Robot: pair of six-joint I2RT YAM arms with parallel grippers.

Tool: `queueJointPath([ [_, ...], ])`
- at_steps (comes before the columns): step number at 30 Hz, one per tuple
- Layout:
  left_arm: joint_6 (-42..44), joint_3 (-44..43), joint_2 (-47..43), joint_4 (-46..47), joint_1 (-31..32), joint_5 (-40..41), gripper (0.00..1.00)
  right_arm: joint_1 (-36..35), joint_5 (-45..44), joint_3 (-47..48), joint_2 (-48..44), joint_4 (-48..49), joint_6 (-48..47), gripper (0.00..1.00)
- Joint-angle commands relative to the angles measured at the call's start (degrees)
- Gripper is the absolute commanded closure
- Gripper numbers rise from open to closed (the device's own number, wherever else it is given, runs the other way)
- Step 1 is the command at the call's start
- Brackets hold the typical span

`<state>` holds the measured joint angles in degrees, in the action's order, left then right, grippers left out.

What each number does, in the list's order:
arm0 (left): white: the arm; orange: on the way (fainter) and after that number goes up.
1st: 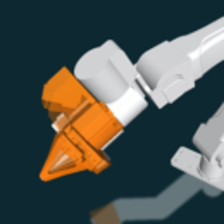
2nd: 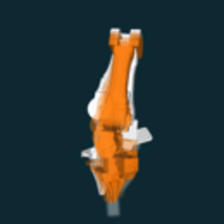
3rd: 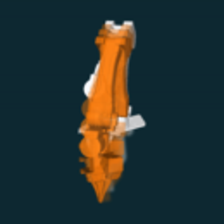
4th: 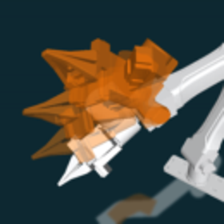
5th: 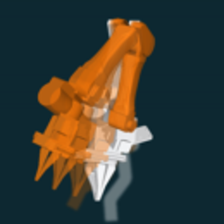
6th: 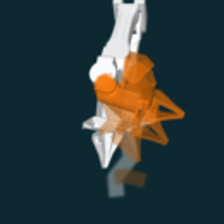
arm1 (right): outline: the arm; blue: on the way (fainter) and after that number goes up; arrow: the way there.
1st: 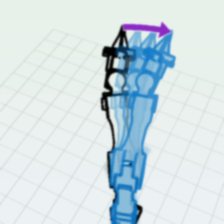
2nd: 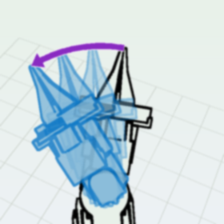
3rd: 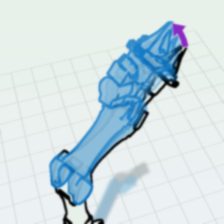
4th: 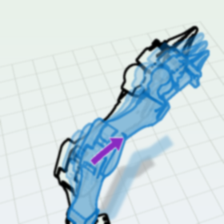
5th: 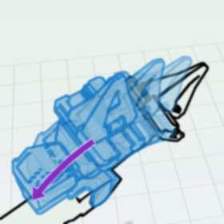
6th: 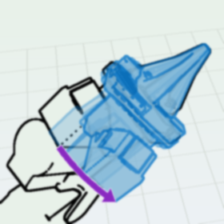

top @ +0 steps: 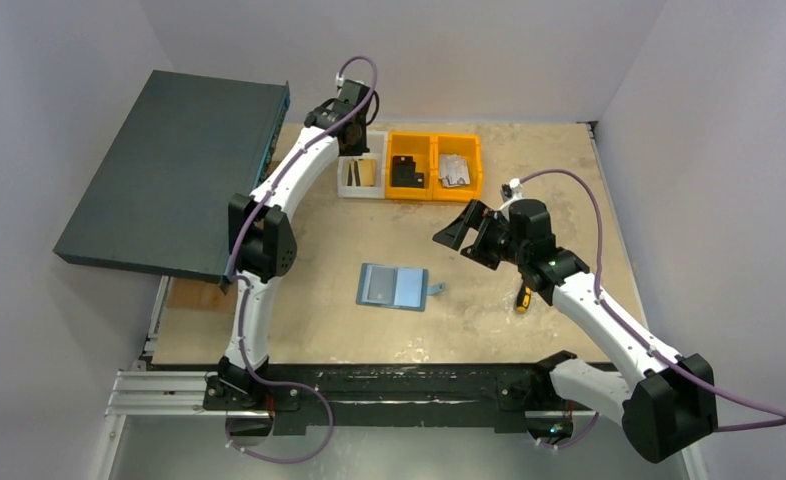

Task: Take the credit cards out of the card holder
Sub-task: Place the credit card in the storage box, then remove the credit card from the card holder.

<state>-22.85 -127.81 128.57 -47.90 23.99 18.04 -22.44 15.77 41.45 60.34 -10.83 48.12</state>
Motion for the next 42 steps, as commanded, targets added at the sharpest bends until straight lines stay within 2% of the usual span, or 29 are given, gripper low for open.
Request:
queueJointPath([
  [1, 3.2, -4.7, 2.5, 0.9, -0.6, 2.8, 1.00, 0.1, -1.5, 0.5, -1.2, -0.8, -1.2, 0.01],
  [7, 4.3, -4.7, 3.7, 1.5, -0.6, 3.4, 0.96, 0.1, -1.2, 0.6, -0.7, -0.8, -1.3, 0.01],
  [14, 4.8, -4.9, 3.1, 1.9, -0.6, 3.0, 0.63, 0.1, -0.4, 0.6, 0.2, -0.1, -1.4, 0.01],
  [17, 4.8, -5.3, 2.5, 2.0, -0.6, 2.4, 0.55, 0.1, 0.0, 0.5, 0.5, 0.2, -1.6, 0.01],
  [26, 4.2, -3.5, -2.9, 2.5, -0.3, -2.2, 0.47, 0.1, 0.0, 0.8, 2.2, 0.7, -3.4, 0.01],
  [34, 0.4, 8.4, -16.1, 4.1, 1.7, -9.3, 0.42, 0.0, -0.2, 1.3, 4.8, 1.5, -4.5, 0.01],
  [42, -4.4, 30.7, -34.7, 6.4, 4.2, -15.7, 0.41, -4.2, -3.3, 2.0, 7.5, 1.9, -5.2, 0.01],
])
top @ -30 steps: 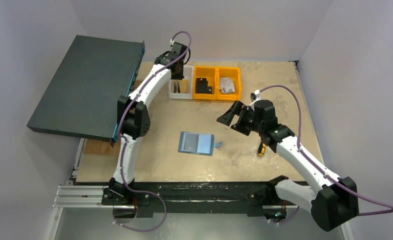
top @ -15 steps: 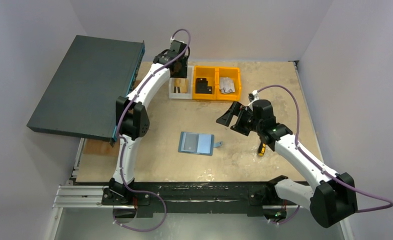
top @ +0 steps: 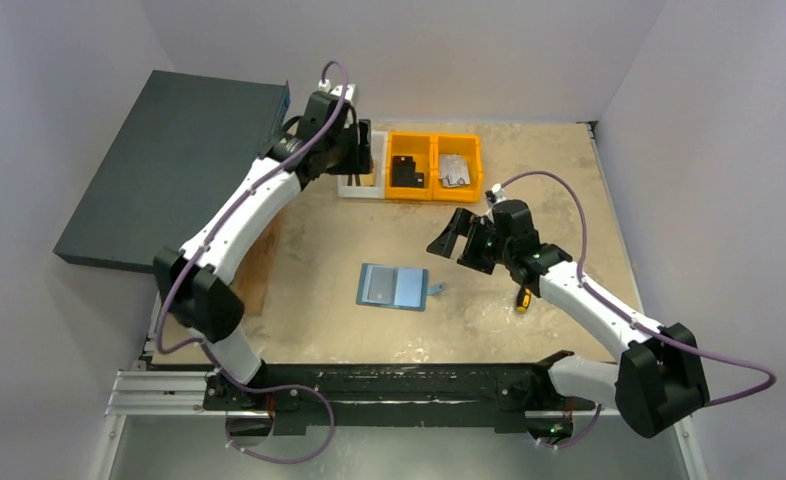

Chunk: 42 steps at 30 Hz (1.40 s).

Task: Take the credit cards out of the card holder
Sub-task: Remove the credit card from the card holder.

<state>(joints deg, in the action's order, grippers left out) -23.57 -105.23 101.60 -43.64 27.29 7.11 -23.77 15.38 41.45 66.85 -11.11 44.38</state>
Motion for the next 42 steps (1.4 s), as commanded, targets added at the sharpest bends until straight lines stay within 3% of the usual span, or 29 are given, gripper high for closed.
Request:
queueJointPath([
  [1, -3.8, 10.8, -9.9, 2.3, 1.3, -5.4, 0.40, -4.0, -3.7, 2.2, 1.6, 2.3, -1.3, 0.01],
  [12, -4.9, 34.4, -30.8, 1.4, 3.3, -4.4, 0.40, -17.1, -12.2, 7.9, 12.2, 3.6, 1.7, 0.01],
  [21, -7.3, 45.7, -38.7, 0.2, 3.4, -4.3, 0.40, -24.4, -20.3, 15.7, 23.2, -0.3, 2.9, 0.13],
  [32, -9.9, 48.8, -41.6, 0.0, 3.3, -5.8, 0.40, -28.1, -26.8, 26.0, 35.6, -8.3, 1.2, 0.37],
  [39, -10.3, 50.4, -41.3, 1.0, 3.3, -6.7, 0.41, -29.0, -30.0, 30.3, 40.3, -12.7, -0.1, 0.43],
  [42, -10.8, 50.7, -41.0, 1.6, 3.4, -6.8, 0.41, -29.1, -29.9, 30.2, 41.1, -13.2, -0.4, 0.49],
])
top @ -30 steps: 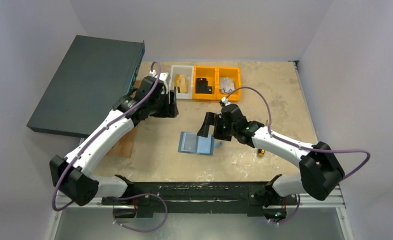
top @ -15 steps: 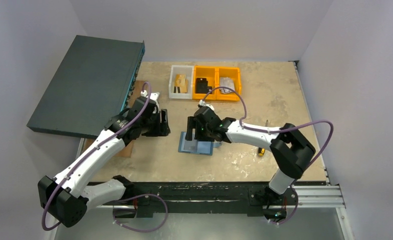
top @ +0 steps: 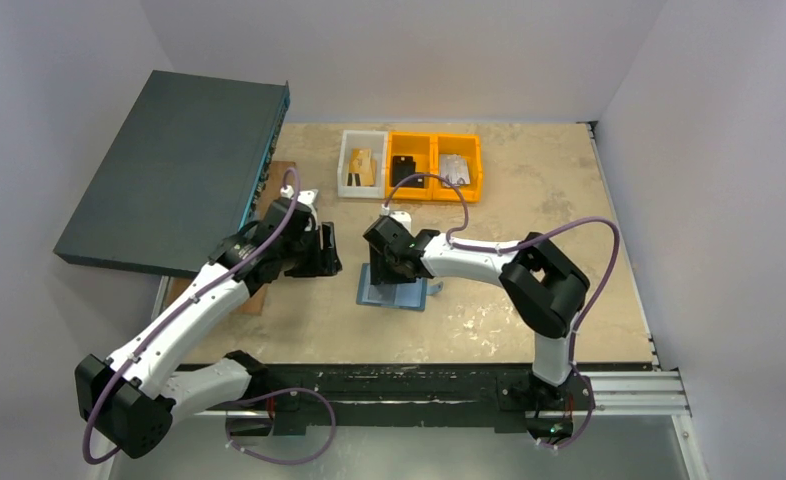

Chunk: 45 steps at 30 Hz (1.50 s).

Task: Take the credit cards out of the card holder
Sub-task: Remove the credit card from the card holder.

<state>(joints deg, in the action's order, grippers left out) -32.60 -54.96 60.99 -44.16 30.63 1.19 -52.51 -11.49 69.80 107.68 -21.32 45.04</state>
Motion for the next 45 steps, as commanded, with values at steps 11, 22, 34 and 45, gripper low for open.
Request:
queueJointPath([
  [11, -5.1, 1.3, 5.3, 4.1, 4.2, -0.9, 0.43, 1.8, 6.7, -8.8, -3.0, 9.6, -2.0, 0.88],
  [22, -8.6, 1.7, 16.8, 11.6, 8.4, -4.3, 0.65, 8.8, 22.6, -21.7, -7.2, 27.7, -2.2, 0.94],
  [34, -8.2, -1.5, 26.4, 14.5, 9.3, -2.9, 0.80, 11.2, 28.4, -25.8, -5.3, 34.9, -1.0, 0.96],
  [45, -7.8, -3.6, 26.2, 13.9, 10.6, -3.7, 0.88, 11.7, 29.1, -26.0, -4.8, 35.6, -0.2, 0.97],
])
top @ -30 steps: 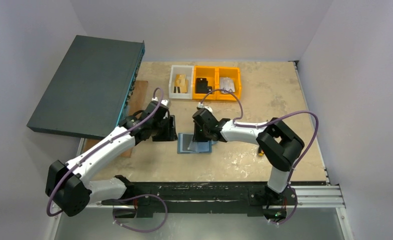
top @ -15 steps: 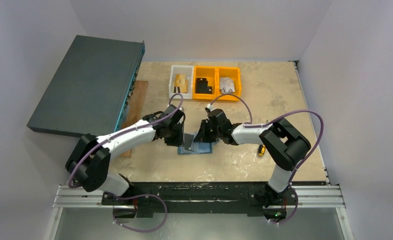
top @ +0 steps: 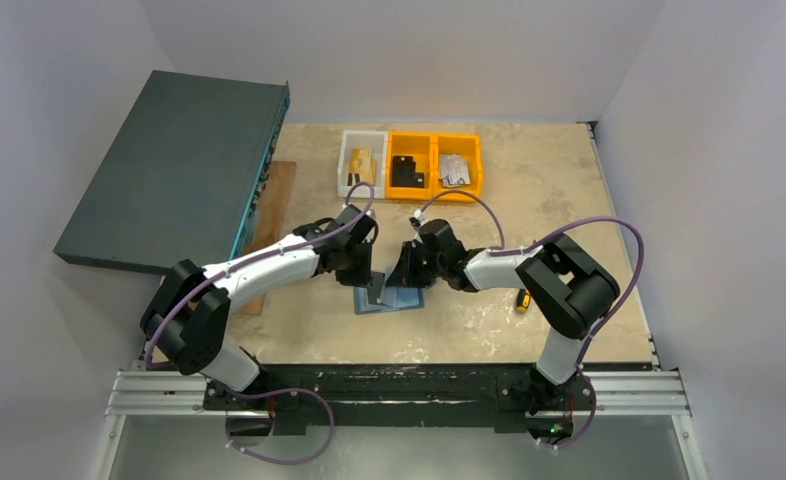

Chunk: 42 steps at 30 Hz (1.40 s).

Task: Take the credit cards out of the card holder
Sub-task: Remove the credit card from the card holder.

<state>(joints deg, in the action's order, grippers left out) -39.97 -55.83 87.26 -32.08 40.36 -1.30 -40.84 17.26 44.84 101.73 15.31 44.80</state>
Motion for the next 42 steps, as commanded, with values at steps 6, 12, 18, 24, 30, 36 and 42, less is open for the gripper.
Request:
queueJointPath([
  [6, -1.7, -2.7, 5.5, 3.3, 1.6, -0.2, 0.96, 0.3, 1.3, -1.9, 0.4, 0.5, 1.4, 0.97],
  [12, -3.4, -3.2, 10.0, 0.7, 1.5, 3.4, 1.00, 1.1, 2.6, -3.6, -1.4, 2.2, 3.0, 0.97],
  [18, -4.6, -3.1, 12.0, -1.1, 1.5, 5.1, 1.00, 1.4, 0.8, -3.9, -4.7, -0.3, 2.3, 0.90],
  [24, -5.2, -2.6, 11.6, -1.5, 1.5, 5.6, 1.00, 1.6, -2.7, -4.0, -7.7, -4.8, 0.3, 0.81],
  [30, -5.1, -2.4, 11.6, -0.7, 1.5, 4.7, 1.00, 1.6, -3.9, -3.4, -7.5, -7.1, -1.4, 0.77],
  [36, -3.8, -3.0, 10.5, 0.8, 1.6, 2.1, 1.00, 1.6, -3.4, -3.6, -6.6, -6.9, -1.7, 0.78],
  [42, -2.4, -5.2, 10.3, 0.9, 2.4, -0.2, 1.00, 1.6, -3.3, -4.2, -7.1, -6.4, -1.4, 0.82],
])
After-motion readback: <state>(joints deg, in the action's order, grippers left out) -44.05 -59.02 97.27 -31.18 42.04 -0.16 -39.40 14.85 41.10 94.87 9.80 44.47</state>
